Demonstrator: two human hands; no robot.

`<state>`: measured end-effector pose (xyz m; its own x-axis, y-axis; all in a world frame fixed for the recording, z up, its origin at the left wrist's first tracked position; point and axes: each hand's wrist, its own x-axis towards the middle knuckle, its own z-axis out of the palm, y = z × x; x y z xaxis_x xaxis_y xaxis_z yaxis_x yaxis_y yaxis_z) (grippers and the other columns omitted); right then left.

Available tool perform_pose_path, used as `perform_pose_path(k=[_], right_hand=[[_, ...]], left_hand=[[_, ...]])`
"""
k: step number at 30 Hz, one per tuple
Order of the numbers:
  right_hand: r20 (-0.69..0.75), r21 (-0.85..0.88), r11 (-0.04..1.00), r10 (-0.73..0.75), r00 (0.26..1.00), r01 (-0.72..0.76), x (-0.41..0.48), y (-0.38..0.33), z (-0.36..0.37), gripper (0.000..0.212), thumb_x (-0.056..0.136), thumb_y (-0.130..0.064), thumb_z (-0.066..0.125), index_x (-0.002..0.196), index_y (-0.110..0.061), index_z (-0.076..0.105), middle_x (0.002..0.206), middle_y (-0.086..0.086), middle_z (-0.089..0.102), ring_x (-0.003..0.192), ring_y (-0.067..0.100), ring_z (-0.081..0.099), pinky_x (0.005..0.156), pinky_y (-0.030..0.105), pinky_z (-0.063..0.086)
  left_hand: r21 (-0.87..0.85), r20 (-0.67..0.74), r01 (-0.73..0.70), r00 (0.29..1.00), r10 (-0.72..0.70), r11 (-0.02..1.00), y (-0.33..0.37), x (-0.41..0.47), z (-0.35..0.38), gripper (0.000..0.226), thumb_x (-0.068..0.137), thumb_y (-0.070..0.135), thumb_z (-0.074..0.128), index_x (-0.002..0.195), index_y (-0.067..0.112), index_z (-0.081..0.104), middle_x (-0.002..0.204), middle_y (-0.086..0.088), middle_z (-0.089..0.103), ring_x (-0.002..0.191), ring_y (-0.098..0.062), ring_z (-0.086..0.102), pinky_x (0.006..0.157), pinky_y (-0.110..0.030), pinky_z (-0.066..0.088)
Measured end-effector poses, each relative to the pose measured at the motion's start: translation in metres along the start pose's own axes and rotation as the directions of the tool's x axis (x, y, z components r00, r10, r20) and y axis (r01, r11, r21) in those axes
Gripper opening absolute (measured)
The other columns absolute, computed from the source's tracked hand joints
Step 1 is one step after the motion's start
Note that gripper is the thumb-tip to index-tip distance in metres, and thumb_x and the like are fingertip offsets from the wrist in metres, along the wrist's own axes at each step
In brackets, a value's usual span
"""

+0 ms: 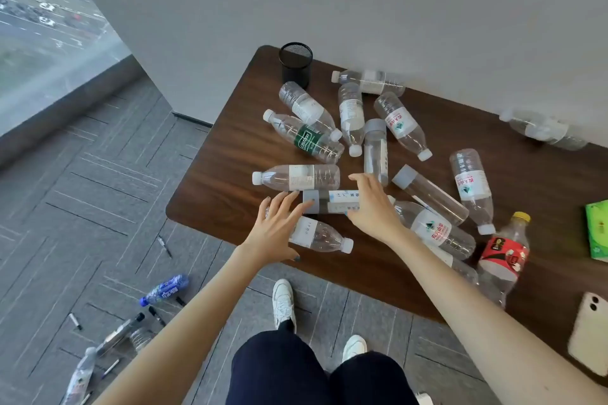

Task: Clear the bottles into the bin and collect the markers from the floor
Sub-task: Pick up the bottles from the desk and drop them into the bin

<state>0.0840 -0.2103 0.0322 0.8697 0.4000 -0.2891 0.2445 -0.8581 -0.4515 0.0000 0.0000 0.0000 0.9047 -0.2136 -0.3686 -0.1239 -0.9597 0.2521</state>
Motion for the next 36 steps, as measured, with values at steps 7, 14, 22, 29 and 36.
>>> perform_pose_path(k=[7, 14, 22, 29, 36], right_hand=[[-0.013, -0.096, 0.993, 0.063, 0.998, -0.064, 0.012, 0.005, 0.016, 0.076, 0.076, -0.002, 0.066, 0.143, -0.011, 0.032, 0.143, 0.005, 0.034, 0.133, 0.022, 0.036, 0.099, 0.032, 0.039], [-0.001, -0.096, 0.989, 0.116, 0.993, -0.115, 0.021, 0.003, 0.021, 0.081, 0.075, 0.0, 0.068, 0.145, -0.012, 0.028, 0.147, 0.006, 0.03, 0.138, 0.023, 0.03, 0.108, 0.035, 0.035], [0.022, -0.084, 0.987, 0.142, 0.99, -0.14, 0.019, 0.0, 0.029, 0.085, 0.074, 0.005, 0.065, 0.147, -0.011, 0.026, 0.149, 0.009, 0.03, 0.14, 0.025, 0.027, 0.116, 0.037, 0.027], [0.09, -0.25, 0.957, 0.174, 0.981, -0.147, 0.023, 0.002, 0.047, 0.118, 0.072, -0.037, 0.082, 0.154, -0.012, 0.0, 0.162, 0.011, 0.007, 0.15, 0.029, 0.006, 0.121, 0.045, 0.011], [0.018, -0.358, 0.927, 0.123, 0.992, -0.109, 0.024, 0.005, 0.065, 0.083, 0.076, -0.032, 0.08, 0.14, -0.012, 0.031, 0.139, 0.008, 0.044, 0.13, 0.025, 0.043, 0.113, 0.037, 0.032]], left_hand=[[0.182, -0.008, -0.053, 0.998, 0.056, 0.982, -0.026, 0.018, 0.034, 0.093, 0.054, 0.048, 0.087, 0.131, 0.014, 0.048, 0.122, -0.006, 0.052, 0.114, -0.026, 0.052, 0.109, -0.044, 0.034], [0.076, -0.178, -0.122, 0.975, 0.134, 0.99, -0.053, 0.021, 0.03, 0.058, 0.059, 0.034, 0.08, 0.11, 0.02, 0.058, 0.102, 0.0, 0.055, 0.089, -0.021, 0.056, 0.078, -0.034, 0.049], [-0.123, -0.28, 0.032, 0.958, -0.066, 0.992, -0.09, -0.002, -0.011, 0.058, 0.072, 0.04, 0.072, 0.122, 0.019, 0.052, 0.112, -0.002, 0.05, 0.103, -0.023, 0.048, 0.086, -0.039, 0.044], [-0.383, -0.283, 0.302, 0.861, -0.422, 0.873, -0.112, -0.033, -0.033, 0.068, 0.07, 0.039, 0.079, 0.127, 0.017, 0.048, 0.117, -0.004, 0.047, 0.109, -0.024, 0.046, 0.088, -0.043, 0.042], [-0.657, -0.228, 0.41, 0.692, -0.685, 0.633, -0.127, -0.073, -0.028, 0.066, 0.071, 0.027, 0.082, 0.124, 0.013, 0.047, 0.114, -0.004, 0.042, 0.102, -0.023, 0.051, 0.086, -0.042, 0.048]])
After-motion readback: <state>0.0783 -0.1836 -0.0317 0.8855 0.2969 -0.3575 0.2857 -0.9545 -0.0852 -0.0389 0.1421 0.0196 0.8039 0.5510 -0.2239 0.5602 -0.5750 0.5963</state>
